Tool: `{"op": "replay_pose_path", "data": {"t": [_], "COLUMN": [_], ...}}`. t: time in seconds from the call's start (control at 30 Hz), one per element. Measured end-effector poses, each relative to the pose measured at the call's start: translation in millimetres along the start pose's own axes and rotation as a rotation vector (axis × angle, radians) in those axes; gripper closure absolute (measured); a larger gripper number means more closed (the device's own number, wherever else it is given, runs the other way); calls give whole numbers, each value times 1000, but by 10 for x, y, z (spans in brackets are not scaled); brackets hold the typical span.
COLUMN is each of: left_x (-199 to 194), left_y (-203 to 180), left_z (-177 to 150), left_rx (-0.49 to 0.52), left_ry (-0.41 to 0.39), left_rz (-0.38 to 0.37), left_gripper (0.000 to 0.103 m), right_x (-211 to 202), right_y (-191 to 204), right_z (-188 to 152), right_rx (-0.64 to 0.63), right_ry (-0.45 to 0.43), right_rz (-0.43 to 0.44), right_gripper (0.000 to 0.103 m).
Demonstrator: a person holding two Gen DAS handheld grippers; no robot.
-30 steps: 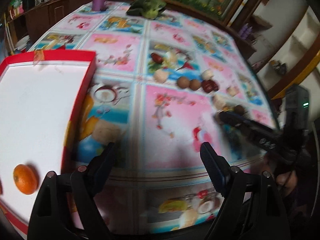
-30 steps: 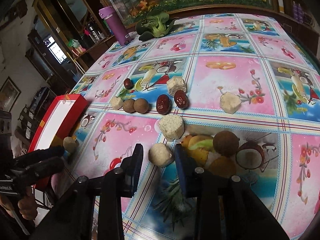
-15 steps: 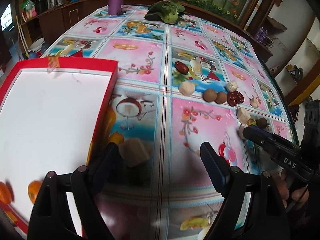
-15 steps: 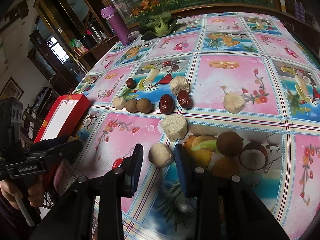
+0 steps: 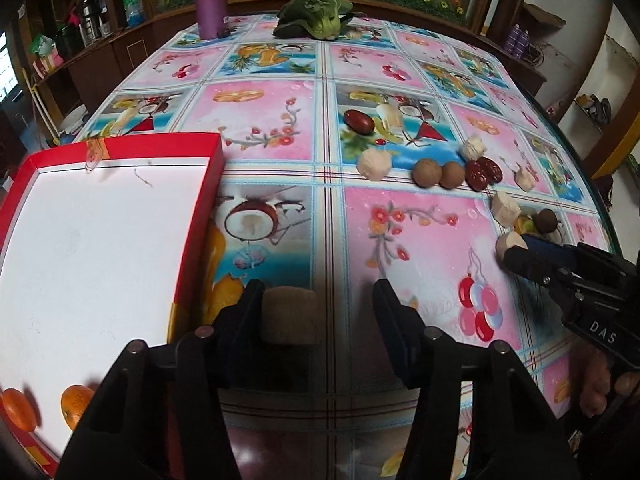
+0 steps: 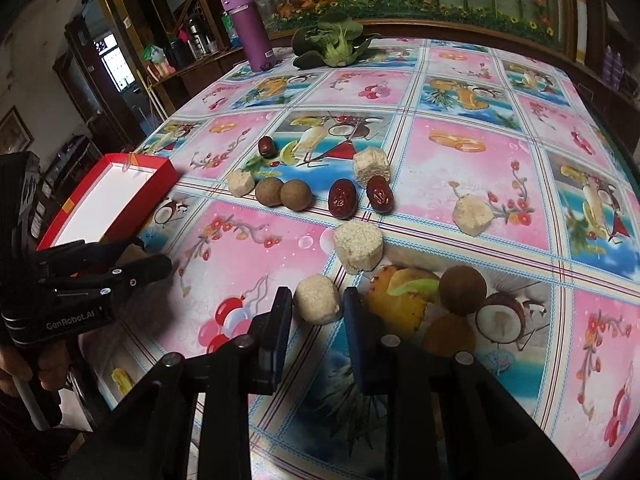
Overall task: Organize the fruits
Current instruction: 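Grasp a white bun cube with the left tool while the right grasps a round bun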
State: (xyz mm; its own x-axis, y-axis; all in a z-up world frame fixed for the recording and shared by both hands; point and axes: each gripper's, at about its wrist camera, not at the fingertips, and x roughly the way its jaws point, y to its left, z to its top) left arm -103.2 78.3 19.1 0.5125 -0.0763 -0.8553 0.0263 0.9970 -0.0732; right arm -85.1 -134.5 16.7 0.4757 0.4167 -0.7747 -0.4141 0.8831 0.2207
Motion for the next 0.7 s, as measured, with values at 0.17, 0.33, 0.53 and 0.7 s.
{"op": "replay_pose_path", "data": {"t": [0.17, 0.33, 0.53, 0.7], "left_x": [10, -26, -20, -59], "left_y": [-15, 115, 57, 63], "left_z": [-12, 5, -31, -89], "left_rx": [28, 0, 46, 34], "left_ry": [-23, -37, -50, -49], "left_rz": [33, 13, 33, 40], "left_gripper": [58, 75, 75, 75], "right_x": [23, 21, -2, 4], "right_y": [115, 136, 194, 201], "right_z": [3, -7, -47, -42], "right_rx": [-58, -40, -36, -34], "right_ry": [5, 0, 6, 7], "right_rz": [-73, -93, -94, -99], "right_gripper": [79, 79, 79, 79]}}
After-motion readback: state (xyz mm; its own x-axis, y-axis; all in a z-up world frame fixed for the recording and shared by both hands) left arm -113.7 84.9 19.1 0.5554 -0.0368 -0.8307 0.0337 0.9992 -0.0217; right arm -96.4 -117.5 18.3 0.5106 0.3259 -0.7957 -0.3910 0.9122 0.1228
